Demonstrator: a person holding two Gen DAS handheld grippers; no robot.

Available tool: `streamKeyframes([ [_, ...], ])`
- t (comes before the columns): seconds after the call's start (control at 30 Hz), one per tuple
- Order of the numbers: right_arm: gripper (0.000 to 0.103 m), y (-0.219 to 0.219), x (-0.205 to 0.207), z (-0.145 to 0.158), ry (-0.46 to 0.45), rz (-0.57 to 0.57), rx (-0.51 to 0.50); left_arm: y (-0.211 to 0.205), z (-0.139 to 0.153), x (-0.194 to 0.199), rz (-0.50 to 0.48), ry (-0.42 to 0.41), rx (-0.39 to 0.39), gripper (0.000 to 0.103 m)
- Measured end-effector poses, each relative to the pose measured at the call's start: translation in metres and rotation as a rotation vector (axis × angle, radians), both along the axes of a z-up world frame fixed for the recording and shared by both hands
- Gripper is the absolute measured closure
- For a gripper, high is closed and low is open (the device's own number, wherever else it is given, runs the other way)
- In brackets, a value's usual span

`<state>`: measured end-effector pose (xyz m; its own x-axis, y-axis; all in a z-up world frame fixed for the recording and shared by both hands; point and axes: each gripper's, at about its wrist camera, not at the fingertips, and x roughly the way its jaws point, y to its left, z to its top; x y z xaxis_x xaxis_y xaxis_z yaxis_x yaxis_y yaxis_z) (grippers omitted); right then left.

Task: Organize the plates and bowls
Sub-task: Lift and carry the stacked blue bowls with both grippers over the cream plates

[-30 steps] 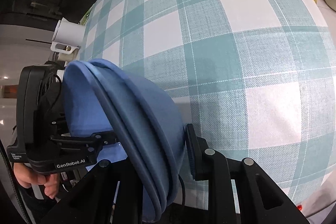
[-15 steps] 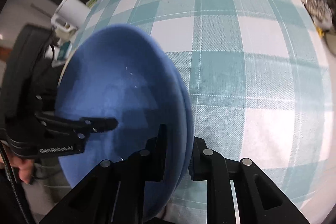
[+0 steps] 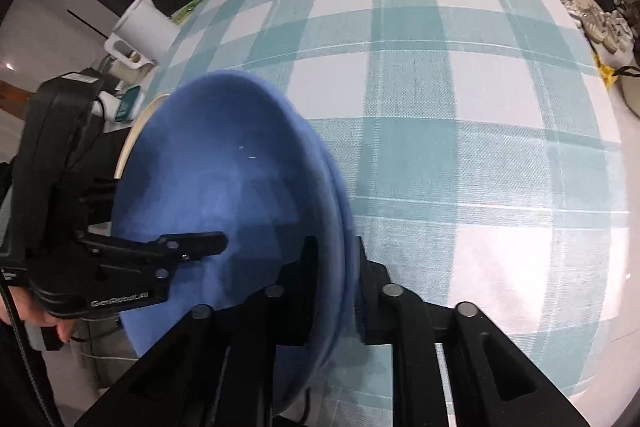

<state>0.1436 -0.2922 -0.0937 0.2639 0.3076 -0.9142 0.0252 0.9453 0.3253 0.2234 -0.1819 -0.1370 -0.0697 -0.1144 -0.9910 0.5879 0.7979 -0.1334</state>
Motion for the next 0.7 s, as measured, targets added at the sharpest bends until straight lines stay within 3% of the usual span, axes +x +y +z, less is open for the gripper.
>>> streamKeyframes([
  [0.2,0.091,-0.001,0.001,-0.001,0.015,-0.024,0.008,0.003,-0.002,0.005,0.031,0.063,-0.029,0.076],
  [0.53,0.091,-0.009,0.003,0.002,0.089,-0.071,0.063,0.003,-0.003,0.005,0.025,0.137,0.024,0.077],
  [0.7,0.091,-0.011,0.005,0.011,0.082,-0.075,0.071,-0.007,0.003,0.005,0.018,0.150,0.036,0.077],
])
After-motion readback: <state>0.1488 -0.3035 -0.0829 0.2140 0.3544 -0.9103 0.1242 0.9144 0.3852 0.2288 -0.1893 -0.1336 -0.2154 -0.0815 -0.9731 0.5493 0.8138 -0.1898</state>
